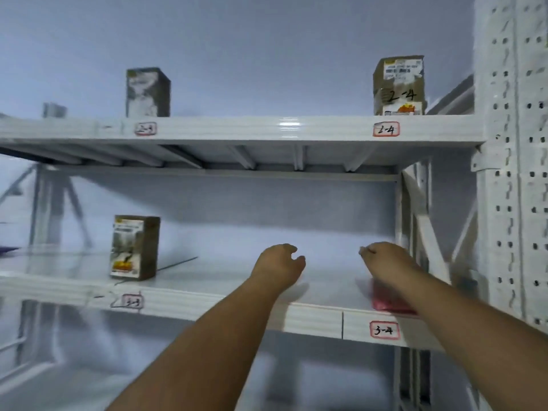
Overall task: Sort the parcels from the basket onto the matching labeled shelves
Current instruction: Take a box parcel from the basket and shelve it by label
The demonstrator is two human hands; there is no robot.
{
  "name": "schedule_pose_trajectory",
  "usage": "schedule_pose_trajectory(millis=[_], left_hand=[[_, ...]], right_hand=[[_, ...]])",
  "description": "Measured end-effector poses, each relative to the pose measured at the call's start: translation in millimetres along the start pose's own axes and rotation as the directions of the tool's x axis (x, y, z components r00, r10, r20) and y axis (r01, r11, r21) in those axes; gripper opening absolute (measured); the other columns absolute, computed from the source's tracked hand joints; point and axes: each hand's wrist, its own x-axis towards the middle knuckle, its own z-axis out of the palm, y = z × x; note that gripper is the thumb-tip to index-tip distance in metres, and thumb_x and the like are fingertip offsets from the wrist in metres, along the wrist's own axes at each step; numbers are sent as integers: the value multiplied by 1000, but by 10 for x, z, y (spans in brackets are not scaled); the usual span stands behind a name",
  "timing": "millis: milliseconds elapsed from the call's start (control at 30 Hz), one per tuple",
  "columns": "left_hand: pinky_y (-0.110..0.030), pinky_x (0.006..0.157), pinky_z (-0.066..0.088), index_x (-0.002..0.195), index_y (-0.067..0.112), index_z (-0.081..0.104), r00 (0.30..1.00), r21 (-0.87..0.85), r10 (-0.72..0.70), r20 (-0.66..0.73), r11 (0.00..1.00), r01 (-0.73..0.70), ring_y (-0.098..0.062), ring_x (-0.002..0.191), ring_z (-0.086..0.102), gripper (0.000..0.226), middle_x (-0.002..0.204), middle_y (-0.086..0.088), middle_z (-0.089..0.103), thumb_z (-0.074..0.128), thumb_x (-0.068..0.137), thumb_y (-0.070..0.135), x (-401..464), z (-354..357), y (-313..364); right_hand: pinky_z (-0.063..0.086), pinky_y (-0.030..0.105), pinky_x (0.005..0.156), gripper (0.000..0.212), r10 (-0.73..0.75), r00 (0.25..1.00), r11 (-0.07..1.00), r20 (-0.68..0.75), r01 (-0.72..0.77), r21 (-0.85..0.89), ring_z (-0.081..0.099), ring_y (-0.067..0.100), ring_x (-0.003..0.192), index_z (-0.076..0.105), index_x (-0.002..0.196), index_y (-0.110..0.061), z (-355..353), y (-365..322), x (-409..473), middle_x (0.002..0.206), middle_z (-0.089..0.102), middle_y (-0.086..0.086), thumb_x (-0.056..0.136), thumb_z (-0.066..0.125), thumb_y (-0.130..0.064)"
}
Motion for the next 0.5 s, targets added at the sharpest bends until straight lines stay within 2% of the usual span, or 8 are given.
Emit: schedule_pose_trajectory(millis=[100,133,233,300,333,400,433,500], left_hand=[[-34,107,39,136,24,53,989,165,-78,-125,981,98,-23,128,49,48,141,-1,53,38,98,47,-207,-557,-522],[-34,104,41,133,22,56,982,211,-107,-158,967,140,-25,124,51,48,138,-3,56,34,98,47,-310,-758,-702],[-38,92,48,116,16,63,934,301,-245,-260,898,320,-32,107,58,51,121,-12,64,28,98,48,-711,-1372,-1265],[-40,91,48,107,11,64,879,317,-334,-340,839,442,-34,105,58,55,114,-15,64,26,97,50,-1075,-1791,-1628],[-39,92,46,107,9,64,850,332,-377,-367,801,498,-34,107,57,55,114,-16,64,25,99,47,-1284,-2003,-1790],[-38,93,45,121,7,57,803,377,-437,-405,720,582,-34,111,56,49,119,-16,62,26,102,40,-1697,-2407,-2091],[-39,95,45,130,7,51,769,369,-471,-432,686,627,-35,113,55,48,124,-17,60,25,103,37,-1920,-2615,-2249],[-43,97,45,135,8,46,689,331,-541,-482,616,715,-36,115,54,45,127,-18,57,26,103,33,-2343,-3008,-2550]], right_hand=[[38,32,97,54,-181,974,980,135,168,106,52,29,121,63,120,-7,267,-588,-62,130,59,12,105,24,-42],[37,33,99,57,-236,956,967,175,214,137,51,28,122,62,123,-9,361,-805,-99,133,57,10,104,22,-45],[38,36,99,59,-371,893,923,254,324,209,52,26,121,63,123,-17,640,-1515,-268,134,57,7,102,19,-50],[38,37,99,58,-461,843,880,276,394,267,52,27,121,63,124,-18,833,-2052,-442,135,56,8,102,19,-49],[39,36,98,57,-507,816,853,277,429,296,53,27,120,64,124,-18,938,-2333,-541,134,57,8,102,20,-49],[42,36,93,55,-587,764,800,268,496,338,55,29,115,64,123,-20,1129,-2857,-736,130,59,10,102,21,-48],[43,36,89,54,-632,728,767,268,536,354,55,30,113,63,123,-20,1235,-3139,-853,127,60,11,102,21,-47],[43,36,88,54,-710,645,699,282,598,392,55,31,112,62,124,-21,1426,-3683,-1098,128,60,13,102,20,-47]])
